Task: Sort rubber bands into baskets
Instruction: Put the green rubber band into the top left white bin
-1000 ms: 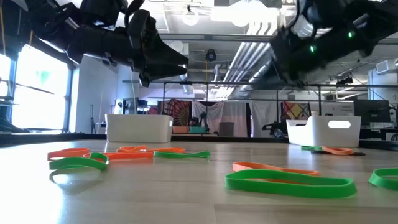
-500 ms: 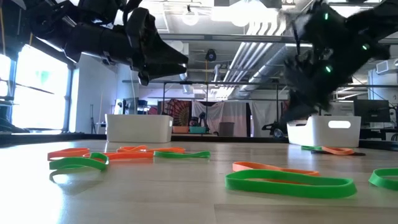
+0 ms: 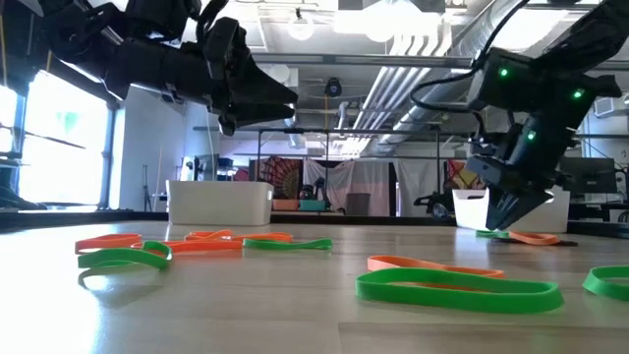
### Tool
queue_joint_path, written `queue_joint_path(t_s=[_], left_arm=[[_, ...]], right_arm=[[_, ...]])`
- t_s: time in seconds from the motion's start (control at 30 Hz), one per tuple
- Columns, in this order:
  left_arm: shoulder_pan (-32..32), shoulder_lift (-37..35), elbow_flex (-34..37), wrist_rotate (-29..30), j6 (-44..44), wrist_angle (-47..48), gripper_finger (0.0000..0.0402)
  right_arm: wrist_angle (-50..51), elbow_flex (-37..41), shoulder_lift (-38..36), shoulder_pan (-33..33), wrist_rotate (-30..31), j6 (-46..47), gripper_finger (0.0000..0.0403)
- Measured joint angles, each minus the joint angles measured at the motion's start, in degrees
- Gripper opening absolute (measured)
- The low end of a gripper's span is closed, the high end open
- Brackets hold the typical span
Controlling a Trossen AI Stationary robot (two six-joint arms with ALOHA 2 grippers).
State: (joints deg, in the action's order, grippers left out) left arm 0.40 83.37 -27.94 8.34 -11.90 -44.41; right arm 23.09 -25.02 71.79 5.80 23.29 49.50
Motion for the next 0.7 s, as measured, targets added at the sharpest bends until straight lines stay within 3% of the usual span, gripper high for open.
queue_joint_path(t_s=[0.37, 0.53, 0.7], left_arm=[[0.0, 0.0, 0.0, 0.0, 0.0, 0.1, 0.0161], [0.0, 0.0, 0.0, 0.0, 0.1, 0.1, 0.0161], [0.0, 0.0, 0.0, 0.1, 0.1, 0.0, 0.0161]], right_arm=[[-2.6, -0.3, 4.9, 2.8, -2.1, -4.2, 0.0008], [-5.2, 0.1, 3.4, 2.7, -2.7, -7.1, 0.0002], [-14.4, 0.1, 0.9, 2.0, -3.6, -11.5, 0.0001]])
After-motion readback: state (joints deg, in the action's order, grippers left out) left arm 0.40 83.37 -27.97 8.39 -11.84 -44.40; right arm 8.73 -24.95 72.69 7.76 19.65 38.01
